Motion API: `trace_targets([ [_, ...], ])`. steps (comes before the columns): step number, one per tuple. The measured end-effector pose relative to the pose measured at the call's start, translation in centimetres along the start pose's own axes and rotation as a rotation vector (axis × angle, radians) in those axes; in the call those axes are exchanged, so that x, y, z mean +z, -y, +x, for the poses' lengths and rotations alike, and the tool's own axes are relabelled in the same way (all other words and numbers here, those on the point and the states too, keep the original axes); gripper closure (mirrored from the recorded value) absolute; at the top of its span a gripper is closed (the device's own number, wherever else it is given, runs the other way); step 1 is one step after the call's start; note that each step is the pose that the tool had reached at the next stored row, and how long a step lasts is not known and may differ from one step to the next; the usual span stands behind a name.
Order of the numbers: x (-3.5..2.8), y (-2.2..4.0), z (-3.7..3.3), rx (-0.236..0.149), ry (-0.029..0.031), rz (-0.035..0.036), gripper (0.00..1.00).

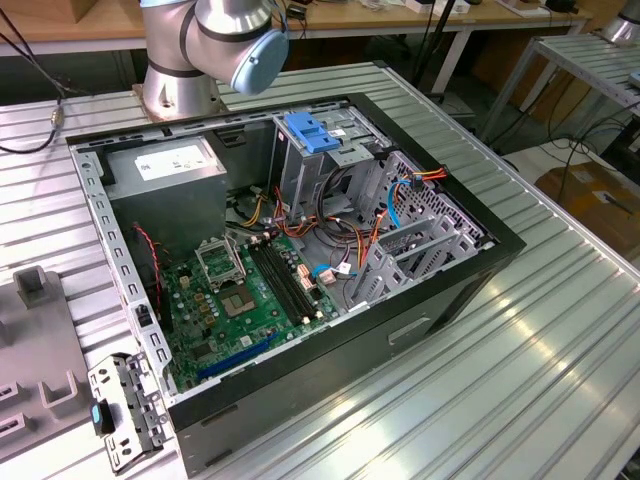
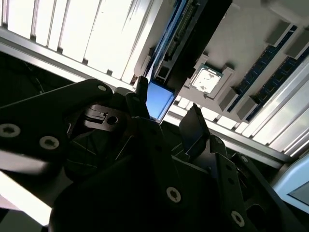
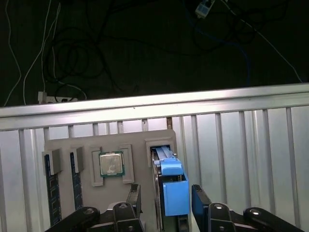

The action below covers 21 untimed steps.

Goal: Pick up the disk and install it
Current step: 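Pick up the disk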

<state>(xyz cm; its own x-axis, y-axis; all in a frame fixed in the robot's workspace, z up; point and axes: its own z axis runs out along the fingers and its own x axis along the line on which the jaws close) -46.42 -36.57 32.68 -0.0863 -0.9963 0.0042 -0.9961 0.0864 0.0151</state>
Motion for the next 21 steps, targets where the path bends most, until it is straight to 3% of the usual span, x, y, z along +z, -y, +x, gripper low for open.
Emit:
trace_targets([
  [8, 1.91, 0.14, -0.01, -0.023, -0.0002, 0.0015, 0.46],
  [18, 2.60, 0.12, -0.30, -0.042, 0.0000, 0.0041, 0.46],
  [21, 2.64, 0.12, -0.34, -0.044, 0.0001, 0.0043, 0.54],
])
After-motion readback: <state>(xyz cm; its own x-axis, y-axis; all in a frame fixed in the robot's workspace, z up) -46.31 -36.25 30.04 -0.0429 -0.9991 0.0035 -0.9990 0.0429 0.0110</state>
